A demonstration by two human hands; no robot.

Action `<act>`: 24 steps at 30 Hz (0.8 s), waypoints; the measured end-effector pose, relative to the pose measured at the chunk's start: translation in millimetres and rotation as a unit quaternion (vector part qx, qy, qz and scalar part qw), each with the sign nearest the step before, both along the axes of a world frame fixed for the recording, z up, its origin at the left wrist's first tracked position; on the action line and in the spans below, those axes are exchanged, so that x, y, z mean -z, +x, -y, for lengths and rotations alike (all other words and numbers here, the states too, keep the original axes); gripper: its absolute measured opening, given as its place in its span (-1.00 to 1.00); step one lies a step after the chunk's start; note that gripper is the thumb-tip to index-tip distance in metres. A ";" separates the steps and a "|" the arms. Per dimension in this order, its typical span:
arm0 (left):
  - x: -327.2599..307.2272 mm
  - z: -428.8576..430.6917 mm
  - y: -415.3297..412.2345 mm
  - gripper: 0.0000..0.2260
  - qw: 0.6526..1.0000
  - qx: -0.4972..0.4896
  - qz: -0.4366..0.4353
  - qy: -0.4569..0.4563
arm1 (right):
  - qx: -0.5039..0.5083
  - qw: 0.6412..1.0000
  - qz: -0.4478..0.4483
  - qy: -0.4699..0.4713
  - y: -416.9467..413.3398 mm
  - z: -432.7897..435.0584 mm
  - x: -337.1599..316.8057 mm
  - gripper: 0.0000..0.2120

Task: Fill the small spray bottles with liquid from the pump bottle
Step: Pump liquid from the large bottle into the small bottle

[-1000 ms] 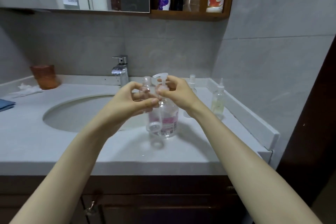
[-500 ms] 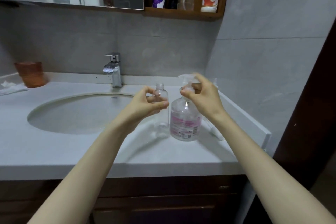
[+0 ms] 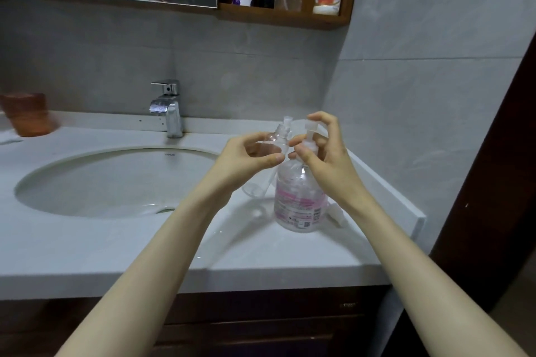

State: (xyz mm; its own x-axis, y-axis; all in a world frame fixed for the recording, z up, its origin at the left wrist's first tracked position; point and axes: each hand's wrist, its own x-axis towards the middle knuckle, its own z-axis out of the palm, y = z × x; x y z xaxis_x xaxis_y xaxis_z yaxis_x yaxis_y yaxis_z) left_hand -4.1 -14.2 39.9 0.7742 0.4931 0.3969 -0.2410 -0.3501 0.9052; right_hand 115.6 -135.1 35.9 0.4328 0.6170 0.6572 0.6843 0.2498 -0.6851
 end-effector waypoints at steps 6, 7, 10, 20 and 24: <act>-8.4 5.5 0.9 -0.72 0.999 0.032 0.017 0.011 | -0.009 1.000 -0.010 0.003 0.7 -1.6 0.3 -0.51; -9.3 6.7 1.8 -0.72 0.999 0.033 0.020 0.012 | -0.006 1.000 -0.008 0.004 0.8 -1.4 0.4 -0.49; -10.2 7.0 3.4 -0.73 0.999 0.029 0.021 0.012 | -0.001 1.000 -0.007 0.010 1.4 -2.1 1.2 -0.49; -7.9 6.3 4.8 -0.78 0.999 0.030 0.020 0.027 | 0.027 0.999 0.014 0.014 1.8 -2.9 1.4 -0.56; -8.6 4.7 4.5 -0.69 0.999 0.016 0.010 0.040 | 0.042 0.999 0.015 0.012 1.6 -3.4 2.0 -0.60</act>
State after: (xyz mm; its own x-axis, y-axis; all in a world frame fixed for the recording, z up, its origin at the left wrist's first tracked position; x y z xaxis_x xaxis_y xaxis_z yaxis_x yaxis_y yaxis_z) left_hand 0.4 -18.9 48.5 0.7808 0.4348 0.4488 -0.2703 -0.4125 0.8699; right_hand 117.3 -131.7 33.9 0.4626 0.5629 0.6850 0.7232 0.2073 -0.6588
